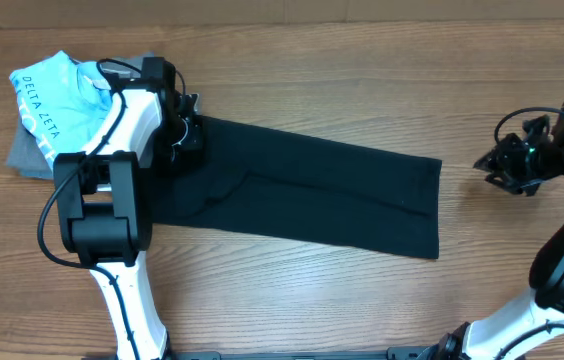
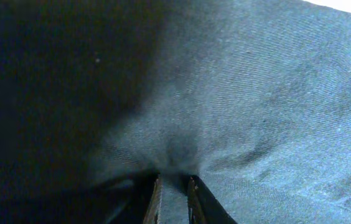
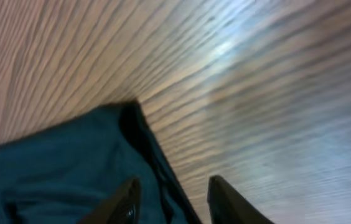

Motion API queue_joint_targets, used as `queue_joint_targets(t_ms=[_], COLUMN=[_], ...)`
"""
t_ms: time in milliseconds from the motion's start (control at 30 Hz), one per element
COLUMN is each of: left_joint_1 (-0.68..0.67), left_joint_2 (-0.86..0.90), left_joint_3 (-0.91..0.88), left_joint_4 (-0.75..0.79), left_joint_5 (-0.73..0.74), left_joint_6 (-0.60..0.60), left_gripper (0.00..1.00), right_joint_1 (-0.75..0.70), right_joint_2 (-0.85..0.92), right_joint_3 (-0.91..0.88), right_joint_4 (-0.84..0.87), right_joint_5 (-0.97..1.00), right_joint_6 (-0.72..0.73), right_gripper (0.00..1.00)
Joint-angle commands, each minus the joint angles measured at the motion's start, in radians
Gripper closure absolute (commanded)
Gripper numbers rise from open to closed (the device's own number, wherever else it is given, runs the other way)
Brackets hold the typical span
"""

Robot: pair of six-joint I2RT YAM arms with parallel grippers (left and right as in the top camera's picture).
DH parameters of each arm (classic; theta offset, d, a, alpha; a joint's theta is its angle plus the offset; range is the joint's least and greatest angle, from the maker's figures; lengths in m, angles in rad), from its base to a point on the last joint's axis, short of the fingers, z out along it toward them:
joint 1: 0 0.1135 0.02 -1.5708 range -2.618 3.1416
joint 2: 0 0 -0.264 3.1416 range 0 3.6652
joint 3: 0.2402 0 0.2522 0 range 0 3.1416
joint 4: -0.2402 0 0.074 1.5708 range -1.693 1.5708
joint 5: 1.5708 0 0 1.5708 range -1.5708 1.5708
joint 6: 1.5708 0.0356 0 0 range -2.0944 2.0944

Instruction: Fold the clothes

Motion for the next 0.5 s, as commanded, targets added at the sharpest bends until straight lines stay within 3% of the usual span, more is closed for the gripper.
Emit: queue_joint_targets(t_ms=[0,300,467], left_joint_1=[-0.016,-0.020,-0.020], left_joint_2=[0.044,0.044,0.044], left_joint_3=[0.006,0.006,0.006], left_joint_4=[0.005,0.010,0.004], left_joint_5=[-0.013,-0.013,-0.013], left_joint_6=[0.008,0.008,0.005], left_gripper=[0.80,0.80,0.80], right_joint_1=[0.054,0.178,0.184], right_joint_2=[0.048,0.163,0.173], right_joint_3=[0.011,0.011,0.013], right_joint_4=[0.027,0.183,0.231], right_joint_5=[-0.084,-0.050,-0.009], right_joint_6=[-0.032,0.098,0.148], right_gripper=[0.36,0.51,0.82])
